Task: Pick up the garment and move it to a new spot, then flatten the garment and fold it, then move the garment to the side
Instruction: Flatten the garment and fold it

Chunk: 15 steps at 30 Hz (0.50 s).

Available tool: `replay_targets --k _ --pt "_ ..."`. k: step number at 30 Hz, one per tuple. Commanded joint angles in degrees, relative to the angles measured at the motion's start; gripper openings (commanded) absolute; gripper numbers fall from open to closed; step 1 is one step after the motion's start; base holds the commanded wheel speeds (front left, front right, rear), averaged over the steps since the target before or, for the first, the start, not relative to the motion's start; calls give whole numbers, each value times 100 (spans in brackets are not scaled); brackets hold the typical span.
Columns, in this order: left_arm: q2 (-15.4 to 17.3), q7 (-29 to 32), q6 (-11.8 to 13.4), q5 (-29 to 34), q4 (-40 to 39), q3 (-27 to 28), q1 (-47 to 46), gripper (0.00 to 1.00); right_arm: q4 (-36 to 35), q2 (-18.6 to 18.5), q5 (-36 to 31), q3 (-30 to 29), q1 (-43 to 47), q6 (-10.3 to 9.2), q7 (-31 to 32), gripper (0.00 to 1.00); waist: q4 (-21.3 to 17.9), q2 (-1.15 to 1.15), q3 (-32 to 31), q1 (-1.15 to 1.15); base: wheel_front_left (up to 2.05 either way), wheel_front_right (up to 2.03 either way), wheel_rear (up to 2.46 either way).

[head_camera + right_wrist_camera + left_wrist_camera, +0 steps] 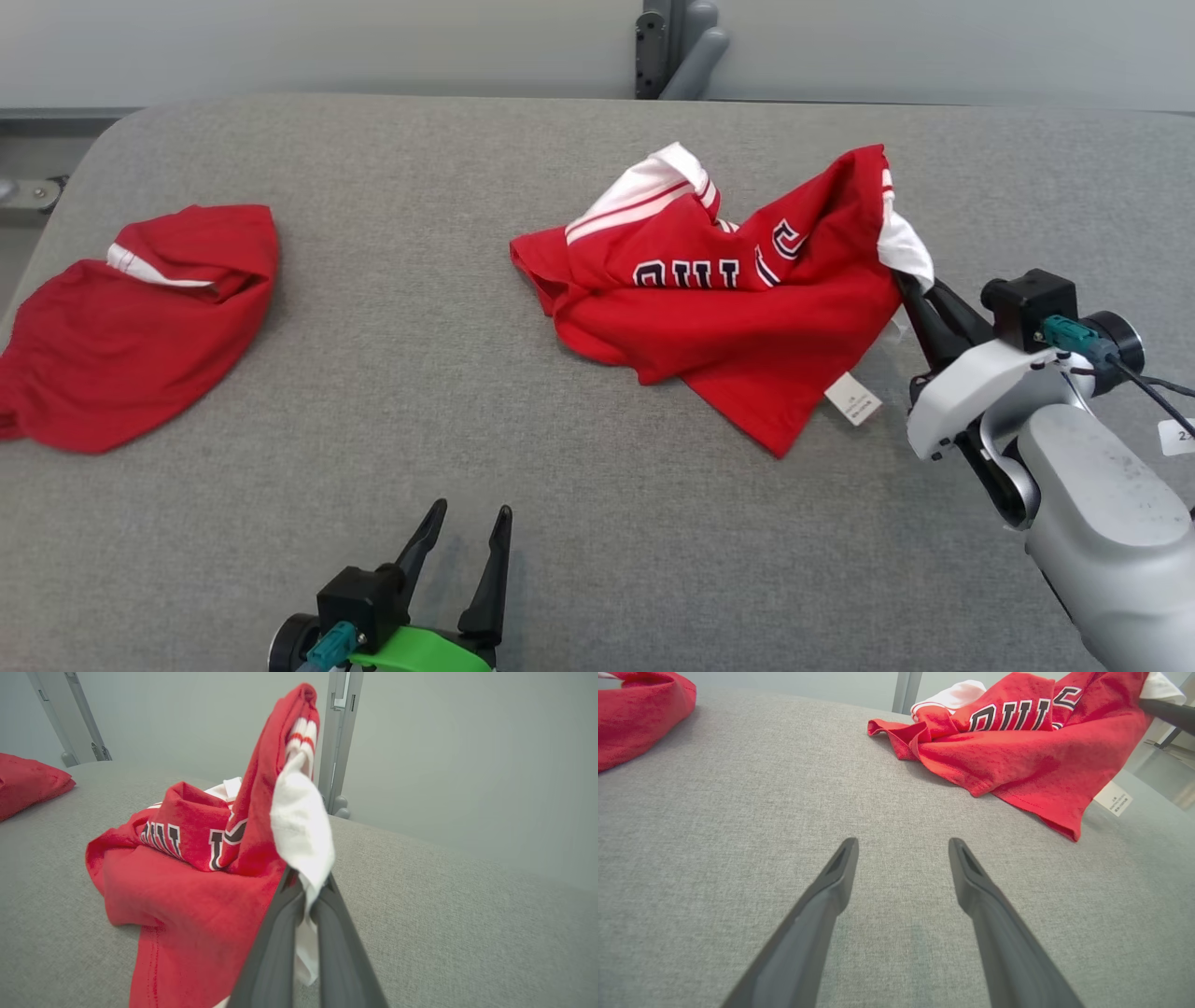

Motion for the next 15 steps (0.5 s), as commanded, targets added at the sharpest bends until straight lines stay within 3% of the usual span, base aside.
replay_targets --k 1,3,4,5,9,15 --pt "15 4 -29 -14 -39 -8 13 100 18 15 75 -100 161 -6 -15 0 -271 0 -118 0 0 0 0" --pt "15 4 -29 -4 -45 -15 -30 100 163 55 156 -235 295 -6 -15 0 -359 0 -95 0 0 0 0" --pt "15 3 -30 12 -42 -22 -58 100 288 68 181 -283 348 -6 -15 46 -393 0 -79 0 0 0 0" --pt "15 4 -32 20 -38 -27 -88 100 363 109 187 -327 366 -6 -15 100 -425 0 -61 0 0 0 0" --pt "15 3 -35 28 -69 -11 -175 100 206 305 117 -751 511 -6 -15 100 -537 0 32 0 0 0 0" --pt "15 3 -37 -5 -214 -93 -358 100 -793 742 -173 -1473 1145 -6 -15 100 -708 0 116 0 0 0 0"
